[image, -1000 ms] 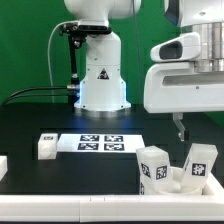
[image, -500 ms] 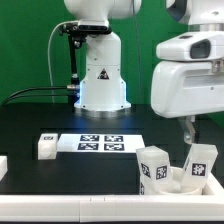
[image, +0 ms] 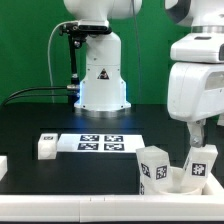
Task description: Assemble stool
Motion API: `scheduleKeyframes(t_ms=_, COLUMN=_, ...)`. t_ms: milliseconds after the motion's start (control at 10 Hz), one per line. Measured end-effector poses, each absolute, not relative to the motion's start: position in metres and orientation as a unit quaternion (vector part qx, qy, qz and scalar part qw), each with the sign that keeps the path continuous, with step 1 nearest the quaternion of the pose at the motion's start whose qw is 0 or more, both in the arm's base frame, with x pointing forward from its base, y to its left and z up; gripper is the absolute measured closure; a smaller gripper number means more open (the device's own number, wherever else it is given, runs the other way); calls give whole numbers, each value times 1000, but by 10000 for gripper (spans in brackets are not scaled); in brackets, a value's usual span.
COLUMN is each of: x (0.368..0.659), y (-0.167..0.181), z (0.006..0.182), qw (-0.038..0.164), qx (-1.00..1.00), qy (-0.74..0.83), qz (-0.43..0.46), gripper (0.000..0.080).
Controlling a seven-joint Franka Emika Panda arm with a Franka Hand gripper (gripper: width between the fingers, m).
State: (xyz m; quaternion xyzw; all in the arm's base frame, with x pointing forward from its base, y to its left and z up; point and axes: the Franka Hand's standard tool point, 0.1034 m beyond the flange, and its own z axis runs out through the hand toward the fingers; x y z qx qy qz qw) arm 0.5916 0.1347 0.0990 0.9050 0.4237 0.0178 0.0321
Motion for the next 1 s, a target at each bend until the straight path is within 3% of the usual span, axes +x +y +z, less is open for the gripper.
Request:
scheduleKeyframes(t_ms=400, x=592, y=131, z=72, qw=74, qx=823, qy=563, qz=-21, gripper=150)
scheduleKeyframes(t_ms=600, x=594, y=128, z=66, qw=77, qx=823, qy=562, qz=-23, gripper=150)
scheduleKeyframes(t_ms=700, x=594, y=128, z=67, qw=78, qx=831, qy=551, qz=-22, gripper=273)
scheduleKeyframes(t_ms=800, x=594, y=127, z=67, qw=78, qx=838, qy=540, qz=-21, gripper=273)
scheduleKeyframes(t_ms=900, x=595, y=127, z=66, qw=78, qx=841, qy=535, qz=-21, gripper=409)
scheduleKeyframes(t_ms=1000, x=595, y=126, z=67, qw=79, qx=864, qy=496, qz=-17, gripper=465)
